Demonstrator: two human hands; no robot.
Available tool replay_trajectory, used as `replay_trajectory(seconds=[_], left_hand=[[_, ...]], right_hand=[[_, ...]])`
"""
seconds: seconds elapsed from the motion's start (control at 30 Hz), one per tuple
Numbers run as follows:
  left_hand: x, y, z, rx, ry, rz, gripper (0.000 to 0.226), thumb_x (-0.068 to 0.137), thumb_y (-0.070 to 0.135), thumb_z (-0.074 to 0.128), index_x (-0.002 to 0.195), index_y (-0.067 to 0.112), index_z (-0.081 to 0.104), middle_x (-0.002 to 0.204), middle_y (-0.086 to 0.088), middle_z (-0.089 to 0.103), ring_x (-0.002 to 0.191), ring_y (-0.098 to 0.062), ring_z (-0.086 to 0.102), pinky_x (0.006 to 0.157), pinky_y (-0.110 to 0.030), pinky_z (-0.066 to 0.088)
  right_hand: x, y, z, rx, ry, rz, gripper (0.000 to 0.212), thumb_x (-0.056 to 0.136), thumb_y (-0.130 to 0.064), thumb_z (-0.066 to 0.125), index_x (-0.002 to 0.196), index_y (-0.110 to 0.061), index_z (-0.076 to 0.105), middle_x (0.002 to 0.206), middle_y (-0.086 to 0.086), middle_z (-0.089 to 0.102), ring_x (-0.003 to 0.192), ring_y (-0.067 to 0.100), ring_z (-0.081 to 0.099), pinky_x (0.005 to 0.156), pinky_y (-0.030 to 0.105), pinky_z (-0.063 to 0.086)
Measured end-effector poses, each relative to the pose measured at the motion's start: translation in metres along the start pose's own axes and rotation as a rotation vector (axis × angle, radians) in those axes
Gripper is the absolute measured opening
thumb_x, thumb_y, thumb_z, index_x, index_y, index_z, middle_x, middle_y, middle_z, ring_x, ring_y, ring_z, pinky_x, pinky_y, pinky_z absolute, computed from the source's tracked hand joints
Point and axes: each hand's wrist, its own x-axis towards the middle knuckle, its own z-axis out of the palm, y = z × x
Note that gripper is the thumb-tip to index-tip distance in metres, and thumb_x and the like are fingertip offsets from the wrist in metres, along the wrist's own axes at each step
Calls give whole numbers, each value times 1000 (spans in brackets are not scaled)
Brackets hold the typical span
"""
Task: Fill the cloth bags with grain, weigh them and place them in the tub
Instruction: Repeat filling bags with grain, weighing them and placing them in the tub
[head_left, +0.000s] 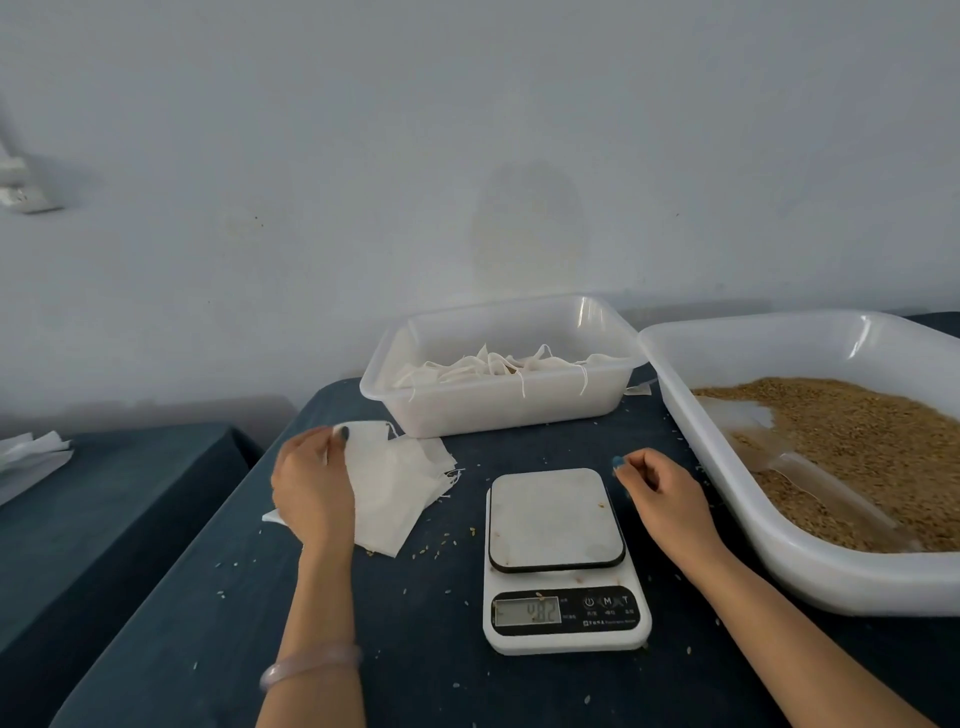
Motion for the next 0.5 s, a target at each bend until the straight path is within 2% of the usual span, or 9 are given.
replay_trajectory(seconds=[0.1,0.2,0.27,0.37,0.43,0.5], left_hand=[[2,5,-4,-249,106,-105,27,95,36,61,79,16,68,66,5,57,60,-11,46,66,-31,46],[4,7,-3,-411,147,-134,36,96,39,60,75,11,52,62,8,44,55,-6,35,57,-23,34],[1,15,3,-532,85,-130,38,97,38,60,74,10,48,63,8,40,56,-6,31,54,-22,31],[-14,32,13,-608,-196,-43,42,98,32,59,67,11,41,59,11,33,55,-4,26,50,-22,23],[-30,42,19,-625,-485,-7,38,98,28,60,70,6,47,63,6,38,59,-8,33,54,-26,27],[-47,52,25,-570,-724,77,31,96,25,64,68,15,54,64,3,42,61,-10,37,56,-28,30]], right_hand=[[1,0,0,1,0,0,14,95,-32,58,84,-24,60,77,-2,63,73,10,59,61,22,39],[1,1,0,0,4,5,15,95,-32,58,83,-25,59,76,-2,62,71,10,58,60,23,39],[1,1,1,-2,1,5,14,95,-33,58,83,-26,59,76,-3,62,71,10,58,60,22,38],[1,0,0,22,-3,9,13,95,-32,58,85,-25,60,77,-2,62,73,12,59,61,23,39],[0,-3,-1,73,-5,4,13,95,-32,58,86,-23,62,77,-3,63,74,11,60,63,23,40],[-3,-9,-3,158,-31,-20,17,96,-33,58,85,-21,63,73,-5,64,71,6,60,66,21,41]])
